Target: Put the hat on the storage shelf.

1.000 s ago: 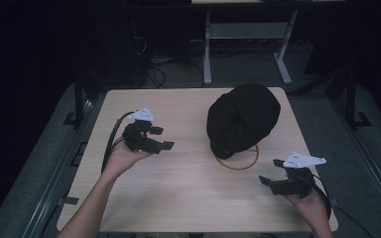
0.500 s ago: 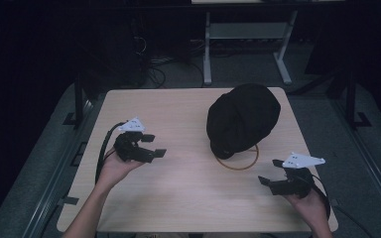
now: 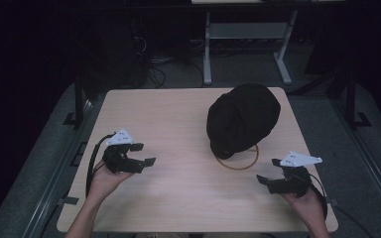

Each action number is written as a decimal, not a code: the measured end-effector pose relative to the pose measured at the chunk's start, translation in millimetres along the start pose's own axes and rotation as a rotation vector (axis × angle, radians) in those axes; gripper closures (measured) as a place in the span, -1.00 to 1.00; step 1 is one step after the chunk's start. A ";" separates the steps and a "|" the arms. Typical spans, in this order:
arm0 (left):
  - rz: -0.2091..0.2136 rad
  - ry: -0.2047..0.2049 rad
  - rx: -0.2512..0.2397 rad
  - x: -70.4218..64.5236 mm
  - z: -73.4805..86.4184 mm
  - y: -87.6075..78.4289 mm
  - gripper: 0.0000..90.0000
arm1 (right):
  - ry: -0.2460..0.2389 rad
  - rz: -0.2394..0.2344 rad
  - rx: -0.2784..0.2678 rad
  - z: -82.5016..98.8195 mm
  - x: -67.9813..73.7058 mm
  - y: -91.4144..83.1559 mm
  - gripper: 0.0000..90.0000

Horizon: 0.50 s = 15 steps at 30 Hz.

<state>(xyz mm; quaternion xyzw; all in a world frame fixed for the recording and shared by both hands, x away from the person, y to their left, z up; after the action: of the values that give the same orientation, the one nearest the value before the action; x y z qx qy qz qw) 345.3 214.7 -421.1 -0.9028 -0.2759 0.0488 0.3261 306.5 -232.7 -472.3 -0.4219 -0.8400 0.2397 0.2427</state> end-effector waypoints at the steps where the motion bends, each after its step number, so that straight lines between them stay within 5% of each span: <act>1: -0.005 0.000 0.000 -0.5 2.2 -1.0 -0.47 | 0.001 0.010 0.003 -0.7 0.3 1.1 -0.64; 15: -0.041 -0.020 -0.022 -15.0 28.1 -0.8 -0.52 | 0.054 0.145 0.053 -4.1 -9.7 31.7 -0.67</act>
<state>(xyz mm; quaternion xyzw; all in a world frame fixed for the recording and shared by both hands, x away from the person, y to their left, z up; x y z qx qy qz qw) 324.8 223.0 -444.0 -0.9000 -0.2980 0.0481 0.3144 332.8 -223.1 -490.4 -0.4814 -0.7936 0.2674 0.2585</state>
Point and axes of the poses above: each handheld gripper's, and its own axes: y roughly forward along the jaws, z roughly out of its underside, x roughly to its left, the point moved 5 cm from there along y, roughly forward along the jaws, and after that the axes turned 13 degrees about y, right-handed, at the moved point
